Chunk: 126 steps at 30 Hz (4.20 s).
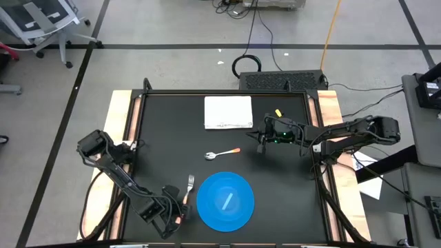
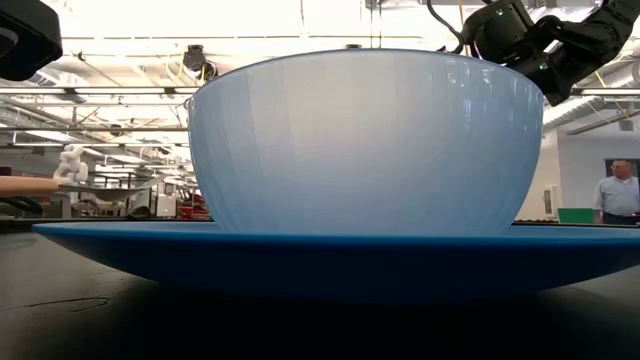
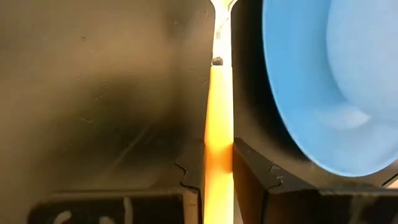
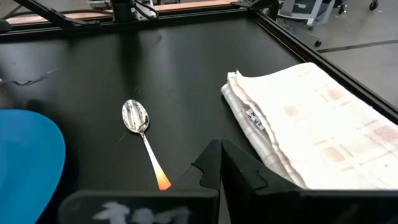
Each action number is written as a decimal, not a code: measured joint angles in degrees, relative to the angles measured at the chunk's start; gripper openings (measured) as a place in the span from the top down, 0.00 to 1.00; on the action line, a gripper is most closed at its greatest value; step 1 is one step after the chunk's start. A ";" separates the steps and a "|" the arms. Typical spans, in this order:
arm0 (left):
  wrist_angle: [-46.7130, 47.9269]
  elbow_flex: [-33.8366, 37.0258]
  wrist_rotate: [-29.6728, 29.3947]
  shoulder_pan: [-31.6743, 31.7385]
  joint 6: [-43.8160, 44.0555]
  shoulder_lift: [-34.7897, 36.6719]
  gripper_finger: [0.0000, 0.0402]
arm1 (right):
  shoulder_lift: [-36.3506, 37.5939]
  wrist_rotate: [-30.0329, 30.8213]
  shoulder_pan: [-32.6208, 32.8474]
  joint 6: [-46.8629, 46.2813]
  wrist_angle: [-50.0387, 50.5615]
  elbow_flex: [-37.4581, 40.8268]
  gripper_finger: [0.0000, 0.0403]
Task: Set table place
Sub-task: Move the orange fork below the napkin to the left side of the blue plate, then put the orange spoon into the blue bowl
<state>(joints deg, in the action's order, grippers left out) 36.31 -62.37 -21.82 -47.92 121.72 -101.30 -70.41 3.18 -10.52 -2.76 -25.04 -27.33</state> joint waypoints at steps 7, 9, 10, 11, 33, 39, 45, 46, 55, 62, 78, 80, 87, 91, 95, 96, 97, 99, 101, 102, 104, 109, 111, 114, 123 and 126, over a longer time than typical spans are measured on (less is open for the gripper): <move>1.80 0.00 3.38 0.39 -2.93 0.00 0.87 | 0.00 0.00 0.00 -1.07 0.00 0.00 1.00; 2.30 0.00 3.96 0.57 -3.52 0.00 0.87 | 0.00 0.02 0.00 -1.07 0.00 0.00 1.00; 2.53 0.00 4.29 0.65 -3.70 0.00 0.87 | 0.00 0.02 0.00 -1.07 0.00 0.00 1.00; 2.67 0.00 4.43 0.66 -3.97 0.00 0.87 | 0.00 0.00 0.00 -1.07 0.00 0.00 1.00; 0.43 -0.02 5.13 1.32 -2.64 -1.47 0.87 | 0.00 0.01 0.00 -1.07 -0.02 0.00 1.00; -1.89 -0.14 5.39 1.44 -2.89 -3.39 0.87 | 0.00 0.02 0.00 -1.07 -0.16 0.00 1.00; -3.69 -0.07 5.46 1.36 -1.66 -4.37 0.87 | 0.00 0.02 0.00 -1.07 -0.47 0.00 1.00; -3.83 -0.07 5.35 1.36 -1.28 -4.39 0.87 | 0.00 0.02 0.00 -1.07 -0.46 0.00 1.00; -6.55 -0.04 5.21 1.30 4.52 -4.46 0.87 | 0.00 0.02 0.00 -1.05 -0.45 0.00 1.00; -6.70 -0.04 5.27 1.43 5.52 -4.46 0.87 | 0.00 0.02 0.00 -0.63 -0.44 0.00 1.00; -6.63 -0.04 5.03 1.51 3.53 -4.48 0.75 | 0.00 0.00 0.00 -1.03 -0.42 0.00 1.00; -6.71 -0.04 4.60 1.47 3.52 -4.48 0.77 | 0.00 0.01 0.00 -1.03 -0.42 0.00 1.00; -12.13 0.02 3.14 1.51 1.85 -4.50 0.77 | 0.00 0.00 0.00 -1.03 -0.39 0.00 1.00; -13.78 0.02 1.59 1.56 1.19 -4.50 0.77 | 0.00 0.00 0.00 -1.03 -0.39 0.00 1.00; -12.25 0.02 1.74 1.57 1.19 -4.50 0.77 | 0.00 0.00 0.00 -1.03 -0.39 0.00 1.00; -11.88 0.02 1.86 1.56 1.18 -4.50 0.77 | 0.00 0.00 0.00 -1.03 -0.37 0.00 1.00; -11.65 0.02 1.95 1.55 1.14 -4.50 0.77 | 0.00 0.00 0.00 -1.05 -0.37 0.00 1.00; -11.54 0.02 2.27 1.49 1.02 -4.50 0.77 | 0.00 0.00 0.00 -1.04 -0.39 0.00 1.00; -10.98 0.02 2.90 1.42 0.83 -4.50 0.77 | 0.00 0.00 0.00 -1.04 -0.38 0.00 1.00; -10.51 0.02 3.36 1.42 0.47 -4.33 0.77 | 0.00 0.00 0.00 -1.05 -0.39 0.00 1.00; -8.85 0.02 4.13 1.40 -0.12 -3.57 0.77 | 0.00 0.00 0.00 -1.05 -0.37 0.00 1.00; -1.83 0.02 3.65 1.29 -1.39 0.52 0.77 | 0.00 0.00 0.00 -1.05 -0.39 0.00 1.00; 2.35 0.02 2.43 1.29 -3.07 2.97 0.77 | 0.00 0.00 0.00 -1.05 -0.35 0.00 1.00; 8.71 0.02 -2.31 1.86 -8.76 7.12 0.77 | 0.00 0.00 0.00 -1.05 -0.21 0.00 1.00; 20.46 0.00 -24.79 8.26 -32.59 19.87 0.98 | 0.00 0.00 0.00 -0.88 0.02 0.00 1.00; 18.99 0.00 -31.21 11.24 -44.47 23.51 0.99 | 0.00 0.00 0.00 -0.66 0.00 0.00 1.00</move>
<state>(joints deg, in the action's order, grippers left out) 55.30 -62.37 -53.03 -36.68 77.25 -77.79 -70.41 3.18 -10.52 -3.42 -25.04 -27.33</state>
